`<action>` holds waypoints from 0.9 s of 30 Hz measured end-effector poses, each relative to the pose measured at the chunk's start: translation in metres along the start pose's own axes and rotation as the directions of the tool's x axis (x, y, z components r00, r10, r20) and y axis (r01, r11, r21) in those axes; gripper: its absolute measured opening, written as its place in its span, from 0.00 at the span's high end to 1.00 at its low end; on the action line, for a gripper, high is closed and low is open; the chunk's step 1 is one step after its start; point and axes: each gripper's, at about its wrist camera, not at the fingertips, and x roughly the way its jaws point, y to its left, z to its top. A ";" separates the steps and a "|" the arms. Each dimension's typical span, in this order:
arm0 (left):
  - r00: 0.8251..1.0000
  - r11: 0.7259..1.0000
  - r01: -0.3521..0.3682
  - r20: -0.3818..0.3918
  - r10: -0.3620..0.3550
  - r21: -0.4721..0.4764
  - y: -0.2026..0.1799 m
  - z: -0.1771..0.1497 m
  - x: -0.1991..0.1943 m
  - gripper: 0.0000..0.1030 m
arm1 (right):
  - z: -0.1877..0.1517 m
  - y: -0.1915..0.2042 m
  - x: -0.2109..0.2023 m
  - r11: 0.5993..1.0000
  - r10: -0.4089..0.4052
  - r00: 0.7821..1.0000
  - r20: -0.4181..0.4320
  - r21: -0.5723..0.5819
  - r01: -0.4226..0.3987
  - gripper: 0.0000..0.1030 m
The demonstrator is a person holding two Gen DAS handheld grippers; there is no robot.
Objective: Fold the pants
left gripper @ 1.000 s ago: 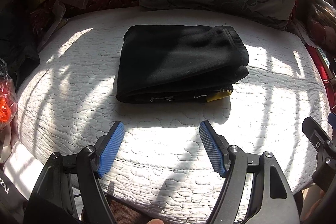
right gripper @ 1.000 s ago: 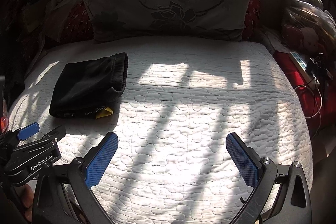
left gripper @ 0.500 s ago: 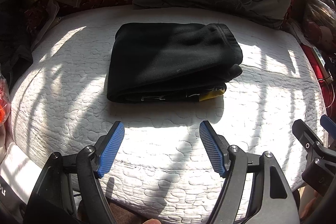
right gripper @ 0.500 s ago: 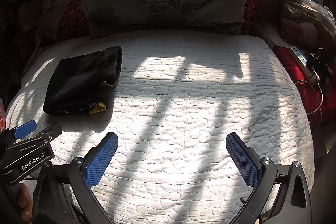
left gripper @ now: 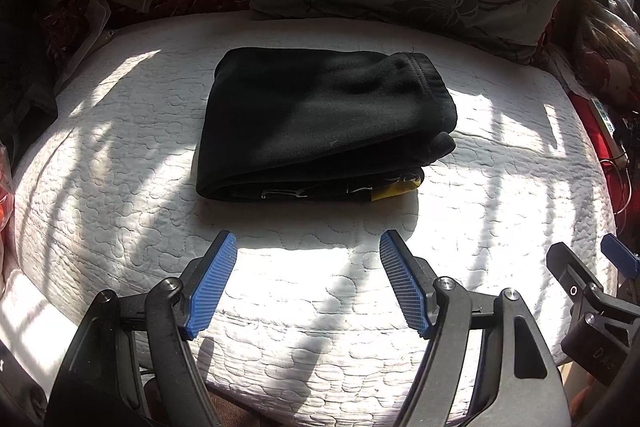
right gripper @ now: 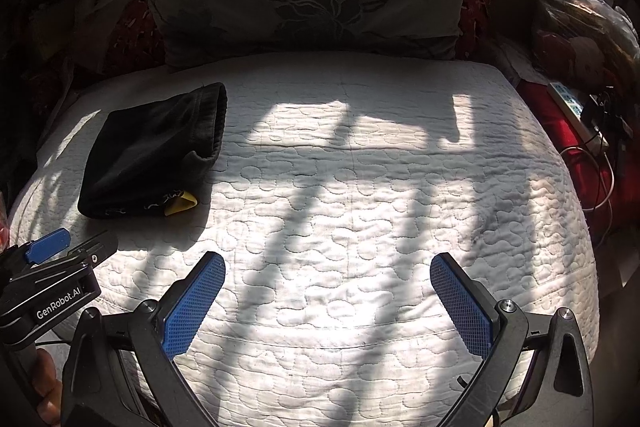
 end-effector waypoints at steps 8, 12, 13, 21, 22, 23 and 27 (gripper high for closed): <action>1.000 1.000 0.005 -0.010 -0.005 0.007 -0.002 0.001 -0.002 0.28 | -0.002 -0.001 0.000 1.000 -0.004 1.000 -0.008 0.007 0.004 0.00; 1.000 1.000 0.004 -0.014 -0.004 -0.003 -0.001 0.001 -0.002 0.28 | -0.002 -0.002 -0.001 1.000 -0.007 1.000 -0.010 0.011 0.007 0.00; 1.000 1.000 0.005 -0.014 -0.005 -0.005 -0.001 0.001 -0.003 0.28 | -0.002 -0.002 -0.001 1.000 -0.008 1.000 -0.011 0.011 0.008 0.00; 1.000 1.000 0.009 -0.005 -0.009 0.003 -0.003 0.001 -0.008 0.28 | -0.002 -0.005 -0.004 1.000 -0.007 1.000 -0.013 0.021 0.007 0.00; 1.000 1.000 0.010 -0.006 -0.010 0.002 -0.004 0.002 -0.008 0.28 | -0.003 -0.005 -0.004 1.000 -0.007 1.000 -0.012 0.019 0.007 0.00; 1.000 1.000 0.010 -0.008 -0.010 0.001 -0.004 0.002 -0.008 0.28 | -0.003 -0.005 -0.005 1.000 -0.008 1.000 -0.010 0.018 0.008 0.00; 1.000 1.000 0.010 -0.010 -0.010 0.002 -0.004 0.003 -0.009 0.28 | -0.003 -0.005 -0.006 1.000 -0.010 1.000 -0.009 0.016 0.010 0.00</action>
